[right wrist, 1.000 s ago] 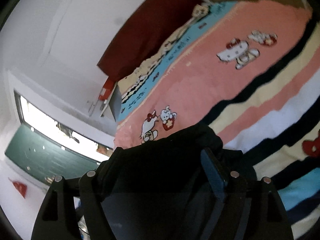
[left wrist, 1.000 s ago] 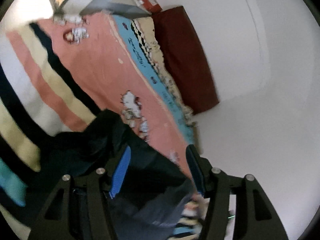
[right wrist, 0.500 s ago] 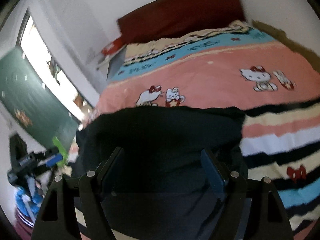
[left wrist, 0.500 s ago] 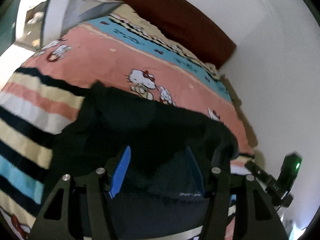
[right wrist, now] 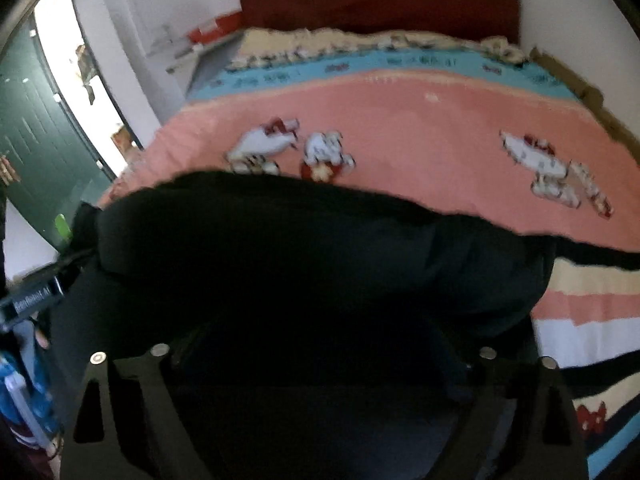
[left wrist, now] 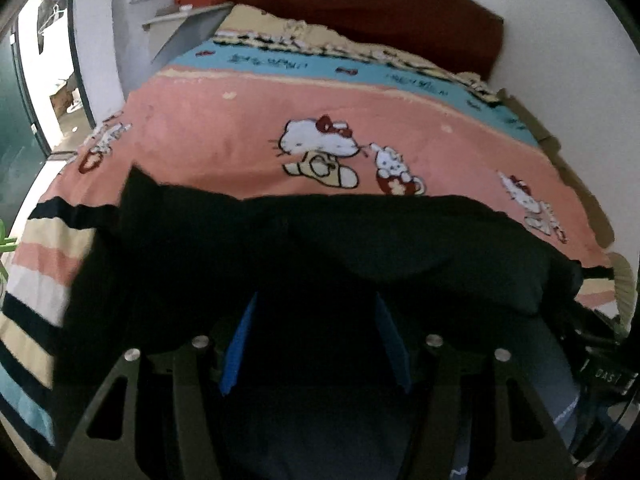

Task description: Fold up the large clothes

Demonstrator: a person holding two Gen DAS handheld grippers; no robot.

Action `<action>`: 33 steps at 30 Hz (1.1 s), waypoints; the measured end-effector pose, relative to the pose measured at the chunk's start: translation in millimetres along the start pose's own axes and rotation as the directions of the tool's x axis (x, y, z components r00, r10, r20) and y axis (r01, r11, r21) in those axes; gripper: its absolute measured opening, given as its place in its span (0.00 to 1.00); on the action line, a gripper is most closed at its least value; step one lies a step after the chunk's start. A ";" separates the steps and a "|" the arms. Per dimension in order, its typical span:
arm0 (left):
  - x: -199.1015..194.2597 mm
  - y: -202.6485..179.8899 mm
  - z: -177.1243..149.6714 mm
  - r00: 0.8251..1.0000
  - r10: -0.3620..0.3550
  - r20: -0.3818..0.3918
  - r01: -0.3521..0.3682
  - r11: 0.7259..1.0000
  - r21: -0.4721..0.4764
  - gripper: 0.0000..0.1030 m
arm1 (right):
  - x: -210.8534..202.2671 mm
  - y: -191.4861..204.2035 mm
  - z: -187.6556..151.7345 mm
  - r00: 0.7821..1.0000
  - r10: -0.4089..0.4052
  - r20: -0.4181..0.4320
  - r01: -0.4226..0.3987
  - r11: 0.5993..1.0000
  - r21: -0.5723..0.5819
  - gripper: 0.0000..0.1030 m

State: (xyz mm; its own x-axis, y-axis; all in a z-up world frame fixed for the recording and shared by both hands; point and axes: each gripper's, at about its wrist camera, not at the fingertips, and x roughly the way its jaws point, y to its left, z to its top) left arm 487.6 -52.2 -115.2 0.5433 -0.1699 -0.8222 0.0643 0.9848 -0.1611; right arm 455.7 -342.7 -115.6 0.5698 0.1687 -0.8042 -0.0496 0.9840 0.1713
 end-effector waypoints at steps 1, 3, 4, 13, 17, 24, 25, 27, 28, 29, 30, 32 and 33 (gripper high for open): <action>9.1 -2.3 2.8 1.000 0.017 -0.003 -0.017 1.000 0.012 0.56 | 8.8 -8.2 1.5 1.000 0.012 -0.005 -0.012 0.999 0.032 0.91; 26.5 -7.5 7.8 0.998 0.061 -0.008 -0.060 0.997 0.042 0.57 | 21.7 -13.9 4.8 1.000 0.013 -0.001 -0.013 0.999 0.049 0.92; 34.6 -9.1 10.6 0.997 0.074 -0.014 -0.073 0.996 0.045 0.57 | 26.6 -14.0 6.9 1.000 0.008 -0.003 -0.008 0.999 0.047 0.92; 79.6 -3.1 31.6 0.995 0.067 -0.078 -0.065 0.998 0.018 0.57 | 77.0 -29.7 29.3 0.996 0.045 -0.074 -0.038 0.995 0.093 0.95; 88.5 -5.7 33.5 0.993 0.089 -0.078 -0.086 0.996 0.033 0.57 | 89.3 -35.9 29.9 0.996 0.054 -0.075 -0.045 0.992 0.117 0.96; 75.3 -7.3 16.8 0.992 0.111 -0.066 -0.108 0.993 0.045 0.57 | 87.5 -33.7 18.9 0.996 0.050 -0.071 -0.042 0.992 0.121 0.96; 70.9 -7.1 16.4 0.991 0.109 -0.072 -0.106 0.993 0.048 0.57 | 84.4 -31.3 17.9 0.996 0.042 -0.078 -0.033 0.993 0.112 0.96; 57.0 -4.9 16.9 0.992 0.095 -0.077 -0.091 0.994 0.058 0.57 | 73.9 -28.2 17.3 0.996 0.022 -0.085 -0.013 0.995 0.100 0.96; 48.3 -2.8 17.1 0.994 0.088 -0.071 -0.083 0.994 0.069 0.57 | 66.8 -25.7 17.1 0.997 0.008 -0.080 -0.001 0.996 0.090 0.96; 41.2 -0.6 17.3 0.994 0.088 -0.062 -0.084 0.994 0.073 0.57 | 58.0 -22.8 17.2 0.998 -0.003 -0.069 0.009 0.997 0.077 0.96; 32.1 3.5 18.4 0.995 0.092 -0.045 -0.089 0.994 0.070 0.57 | 51.5 -20.9 17.0 0.998 -0.006 -0.059 0.011 0.997 0.071 0.95; 16.8 14.0 24.4 0.996 0.092 -0.019 -0.091 0.995 0.046 0.57 | 34.9 -17.4 18.9 1.000 -0.002 -0.025 0.004 0.997 0.075 0.94; 12.0 18.4 27.9 0.996 0.090 -0.010 -0.090 0.995 0.031 0.57 | 28.6 -15.0 21.3 1.000 0.000 -0.008 0.001 0.997 0.077 0.94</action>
State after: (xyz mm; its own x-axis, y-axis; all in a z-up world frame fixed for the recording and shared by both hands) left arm 518.7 -35.2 -112.7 0.5383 -0.0807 -0.8389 0.0410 0.9967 -0.0695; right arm 490.3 -353.9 -129.0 0.5630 0.1692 -0.8089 0.0138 0.9768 0.2139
